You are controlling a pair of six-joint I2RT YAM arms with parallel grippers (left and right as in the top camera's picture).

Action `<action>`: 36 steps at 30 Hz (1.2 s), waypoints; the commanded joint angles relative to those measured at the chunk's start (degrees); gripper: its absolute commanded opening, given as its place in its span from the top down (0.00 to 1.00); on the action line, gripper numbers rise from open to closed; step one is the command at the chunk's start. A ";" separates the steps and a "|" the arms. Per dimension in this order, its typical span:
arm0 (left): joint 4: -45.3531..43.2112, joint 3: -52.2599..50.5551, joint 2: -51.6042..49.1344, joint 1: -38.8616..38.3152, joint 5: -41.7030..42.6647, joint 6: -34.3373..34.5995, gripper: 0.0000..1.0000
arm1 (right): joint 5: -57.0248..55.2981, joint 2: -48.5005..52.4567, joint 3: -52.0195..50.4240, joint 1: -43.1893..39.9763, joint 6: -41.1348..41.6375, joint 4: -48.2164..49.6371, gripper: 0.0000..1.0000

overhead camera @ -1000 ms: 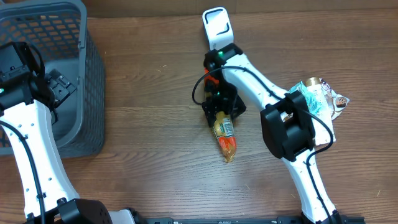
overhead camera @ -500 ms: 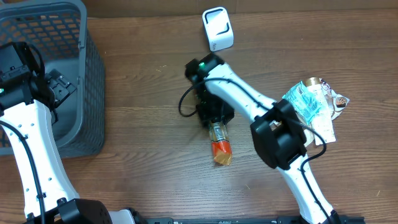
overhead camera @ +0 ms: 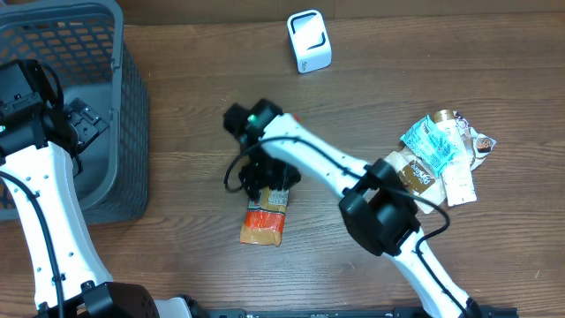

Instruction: Scan the item barcode

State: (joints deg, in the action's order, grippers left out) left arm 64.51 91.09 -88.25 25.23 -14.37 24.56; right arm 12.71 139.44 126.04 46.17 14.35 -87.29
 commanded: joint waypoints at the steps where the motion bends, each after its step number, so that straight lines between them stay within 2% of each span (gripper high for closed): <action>1: 0.00 -0.24 -0.15 -0.11 0.48 0.98 0.00 | 0.22 -1.88 6.01 -5.70 0.22 -1.86 0.20; 3: 0.00 -0.24 -0.15 -0.11 0.48 0.98 0.00 | 0.26 -2.08 6.58 -7.76 0.22 -2.43 0.11; 4: 0.00 -0.24 -0.15 -0.11 0.48 0.98 0.01 | 0.52 -2.08 6.56 -8.83 0.22 -2.71 0.02; 5: 0.00 -0.24 -0.15 -0.11 0.48 0.98 0.00 | 1.01 -2.03 6.19 -9.77 0.17 -2.86 0.00; 10: 0.00 -0.24 -0.15 -0.11 0.48 0.98 0.00 | 8.72 -2.01 -0.42 -13.09 -7.63 -0.98 0.00; 12: 0.00 -0.24 -0.15 -0.11 0.48 0.98 0.01 | 9.60 -2.03 -3.23 -13.94 -8.26 0.09 0.00; 16: 0.00 -0.24 -0.15 -0.11 0.48 0.98 0.00 | 9.94 -2.03 -6.05 -15.82 -8.87 1.49 0.12; 22: 0.00 -0.24 -0.15 -0.11 0.48 0.98 0.00 | 17.14 -4.52 -3.30 -19.76 -12.35 1.64 0.22; 30: 0.00 -0.24 -0.15 -0.11 0.48 0.98 0.00 | 16.76 -22.97 -2.43 -25.62 -12.52 -0.72 0.34; 36: 0.00 -0.24 -0.15 -0.11 0.48 0.98 0.00 | 7.82 -33.83 -3.58 -23.85 -7.61 -1.57 0.33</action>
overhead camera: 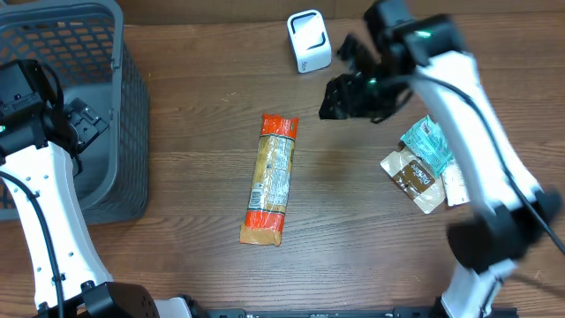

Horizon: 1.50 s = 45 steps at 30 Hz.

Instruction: Scan the item barcode

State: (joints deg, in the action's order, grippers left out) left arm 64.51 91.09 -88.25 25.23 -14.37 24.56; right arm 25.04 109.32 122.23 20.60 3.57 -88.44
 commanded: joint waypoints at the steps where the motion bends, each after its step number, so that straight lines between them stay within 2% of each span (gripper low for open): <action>1: 0.00 -0.24 -0.15 -0.11 0.48 0.98 0.00 | -4.70 -4.28 -0.48 1.84 4.24 -0.35 0.33; 6: 0.00 -0.24 -0.15 -0.11 0.48 0.98 0.01 | -4.59 -4.66 -9.31 2.12 10.38 5.64 0.33; 12: 0.00 -0.24 -0.15 -0.11 0.48 0.98 0.01 | -1.18 -4.63 -29.24 5.11 17.62 26.73 0.33; 15: 0.00 -0.24 -0.15 -0.11 0.48 0.98 0.00 | 3.28 -4.61 -38.01 6.84 18.73 37.99 0.17; 18: 0.00 -0.24 -0.15 -0.11 0.48 0.98 0.01 | 4.70 -3.43 -43.65 8.13 20.79 44.92 0.12; 24: 0.00 -0.24 -0.15 -0.11 0.48 0.98 0.01 | 8.41 2.93 -45.57 10.10 22.56 49.09 0.12; 31: 0.00 -0.24 -0.15 -0.11 0.48 0.98 0.00 | 8.61 9.22 -45.59 12.92 31.58 55.41 0.13; 40: 0.00 -0.24 -0.15 -0.11 0.48 0.98 0.00 | 3.06 11.39 -45.79 16.17 42.29 59.95 0.37; 43: 0.00 -0.24 -0.15 -0.11 0.48 0.98 0.00 | 2.99 11.39 -45.79 16.81 43.15 60.83 0.47; 45: 0.00 -0.24 -0.15 -0.11 0.48 0.98 0.00 | 2.03 11.39 -45.79 17.07 43.12 60.94 0.60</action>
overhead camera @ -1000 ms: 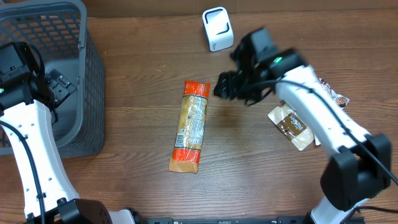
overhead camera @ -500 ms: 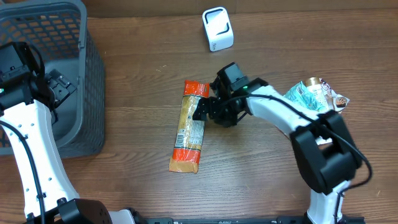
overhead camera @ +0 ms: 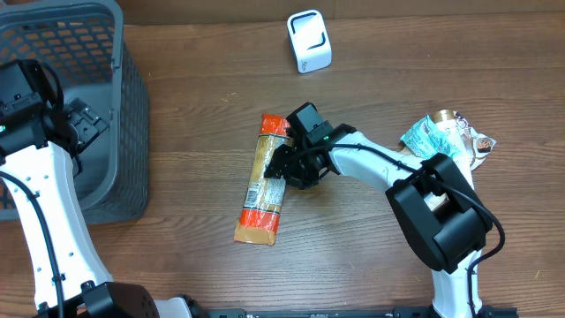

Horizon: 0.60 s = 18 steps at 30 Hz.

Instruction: Scan the item barcode

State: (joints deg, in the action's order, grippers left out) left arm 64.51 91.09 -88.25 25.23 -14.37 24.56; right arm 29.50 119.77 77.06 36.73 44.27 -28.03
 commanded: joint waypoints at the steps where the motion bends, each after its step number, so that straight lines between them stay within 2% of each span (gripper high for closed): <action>1: 0.00 -0.24 -0.15 -0.11 0.48 0.98 0.00 | -2.64 0.94 -0.61 0.98 2.10 0.50 0.66; 5: 0.00 -0.24 -0.15 -0.11 0.48 0.98 0.00 | -2.47 0.50 -0.44 0.44 -1.38 -0.22 0.94; 8: 0.00 -0.24 -0.15 -0.11 0.48 0.98 0.00 | -2.40 -1.46 0.22 -1.14 -4.15 -2.80 0.96; 11: 0.00 -0.24 -0.15 -0.11 0.48 1.01 0.01 | -3.08 -4.94 2.97 -3.02 -11.04 -9.73 0.96; 15: 0.00 -0.24 -0.15 -0.11 0.48 0.98 0.00 | -15.47 -8.66 12.26 -3.96 -16.57 -27.61 0.96; 18: 0.00 -0.24 -0.15 -0.11 0.48 0.98 0.00 | -25.99 -8.61 20.65 -2.99 -17.75 -40.39 0.96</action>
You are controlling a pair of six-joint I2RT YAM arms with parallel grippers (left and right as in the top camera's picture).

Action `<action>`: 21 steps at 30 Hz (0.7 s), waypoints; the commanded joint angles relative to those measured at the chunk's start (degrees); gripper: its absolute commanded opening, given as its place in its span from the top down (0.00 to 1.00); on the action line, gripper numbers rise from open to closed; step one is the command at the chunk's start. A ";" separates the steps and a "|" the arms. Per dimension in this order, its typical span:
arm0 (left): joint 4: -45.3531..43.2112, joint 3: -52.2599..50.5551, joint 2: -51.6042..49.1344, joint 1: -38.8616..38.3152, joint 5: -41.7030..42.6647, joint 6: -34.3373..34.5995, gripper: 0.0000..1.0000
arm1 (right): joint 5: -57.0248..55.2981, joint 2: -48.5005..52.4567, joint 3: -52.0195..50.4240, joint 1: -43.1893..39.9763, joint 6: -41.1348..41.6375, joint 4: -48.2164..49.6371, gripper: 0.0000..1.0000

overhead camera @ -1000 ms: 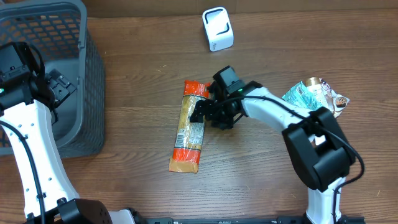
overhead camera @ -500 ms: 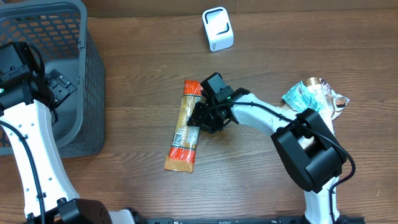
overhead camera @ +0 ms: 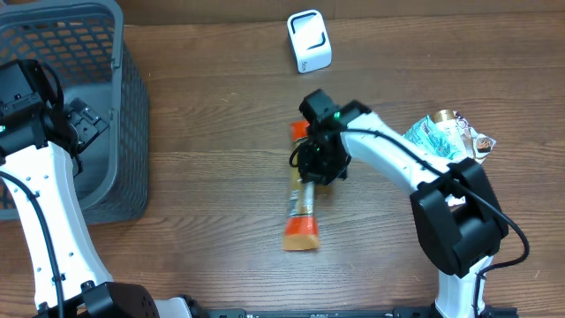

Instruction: Scan the item barcode

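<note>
In the overhead view the item, a long orange and tan snack packet (overhead camera: 301,216), is turned on its edge and looks narrow. It runs from beside the right wrist down toward the table's front. My right gripper (overhead camera: 316,168) sits over the packet's upper half and appears shut on it. The fingertips are hidden under the wrist. The white barcode scanner (overhead camera: 309,41) stands at the back of the table, well beyond the packet. My left gripper (overhead camera: 86,122) hovers at the right side of the grey basket, holding nothing.
A grey mesh basket (overhead camera: 132,132) fills the left back corner. A pile of other packets (overhead camera: 441,146) lies at the right edge, beside the right arm's forearm. The table is brown wood.
The packet lay flat left of centre with my right gripper on its upper part. Now it is on its edge, shifted right, with the gripper over it. The left arm is unchanged.
First my right gripper was down on the packet at the table's middle. Then it was up near the scanner and the packet lay flat and free. After that it was back on the packet's upper half. Now the packet is turned on edge, further right.
</note>
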State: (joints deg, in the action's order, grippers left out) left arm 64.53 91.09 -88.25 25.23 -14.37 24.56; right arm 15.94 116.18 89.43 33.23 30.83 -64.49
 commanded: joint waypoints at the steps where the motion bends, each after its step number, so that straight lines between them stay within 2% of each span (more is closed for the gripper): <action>1: -0.02 -0.24 -0.15 -0.11 0.48 0.98 0.00 | -15.26 -5.03 9.68 1.09 -4.31 -6.19 0.96; 7: -0.02 -0.24 -0.15 -0.11 0.48 0.98 0.00 | -30.53 -2.56 11.30 6.45 -3.85 -10.47 0.96; 15: -0.02 -0.24 -0.15 -0.11 0.48 0.98 0.00 | -33.03 7.15 11.30 12.02 -3.91 -10.40 0.94; 19: -0.02 -0.24 -0.15 -0.11 0.48 0.98 0.00 | -30.16 8.15 11.30 14.10 -6.49 -9.55 0.75; 21: -0.02 -0.24 -0.15 -0.11 0.48 0.98 0.00 | -27.78 8.13 11.69 14.43 -8.68 -8.79 0.52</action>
State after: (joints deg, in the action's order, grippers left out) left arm 64.51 91.09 -88.25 25.23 -14.37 24.56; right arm -14.15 124.62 99.15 46.63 25.41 -74.06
